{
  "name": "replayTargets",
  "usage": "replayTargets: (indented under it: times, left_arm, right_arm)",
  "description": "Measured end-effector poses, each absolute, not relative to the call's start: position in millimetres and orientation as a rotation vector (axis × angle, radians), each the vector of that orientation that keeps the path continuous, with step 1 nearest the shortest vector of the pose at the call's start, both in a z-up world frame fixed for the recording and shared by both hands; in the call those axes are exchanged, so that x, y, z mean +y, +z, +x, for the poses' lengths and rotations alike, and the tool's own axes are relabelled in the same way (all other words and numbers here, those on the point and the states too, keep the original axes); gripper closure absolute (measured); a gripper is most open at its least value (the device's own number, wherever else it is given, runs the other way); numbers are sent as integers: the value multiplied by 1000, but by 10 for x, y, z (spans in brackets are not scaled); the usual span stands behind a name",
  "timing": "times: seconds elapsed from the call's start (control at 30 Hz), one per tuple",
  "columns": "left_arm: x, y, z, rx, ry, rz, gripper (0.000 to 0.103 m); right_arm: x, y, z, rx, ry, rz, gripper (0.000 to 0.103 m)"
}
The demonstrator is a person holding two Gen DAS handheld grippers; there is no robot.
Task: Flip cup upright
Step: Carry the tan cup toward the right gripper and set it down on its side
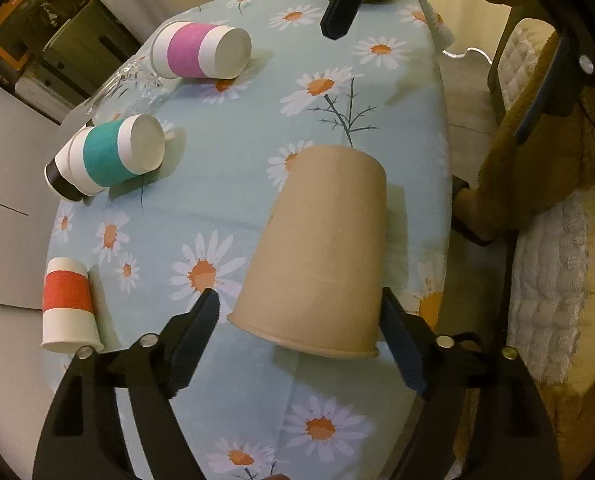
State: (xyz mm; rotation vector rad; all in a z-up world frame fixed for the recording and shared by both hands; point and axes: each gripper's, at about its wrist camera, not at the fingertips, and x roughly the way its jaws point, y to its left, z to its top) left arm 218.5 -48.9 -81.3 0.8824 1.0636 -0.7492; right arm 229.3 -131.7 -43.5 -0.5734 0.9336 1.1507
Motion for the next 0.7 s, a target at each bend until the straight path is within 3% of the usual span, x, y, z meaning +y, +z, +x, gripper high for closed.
replayTargets:
  times: [0.13,0.7]
  left_arm:
    - [-499,-719,2196,1045,-740,887,11]
    - [-378,-336,1927,974,-650,863,11]
  right_arm:
    - [-1299,-419,2289,941,1138,-565,5]
    - [-1036,-448,2094,938,1147,-586,5]
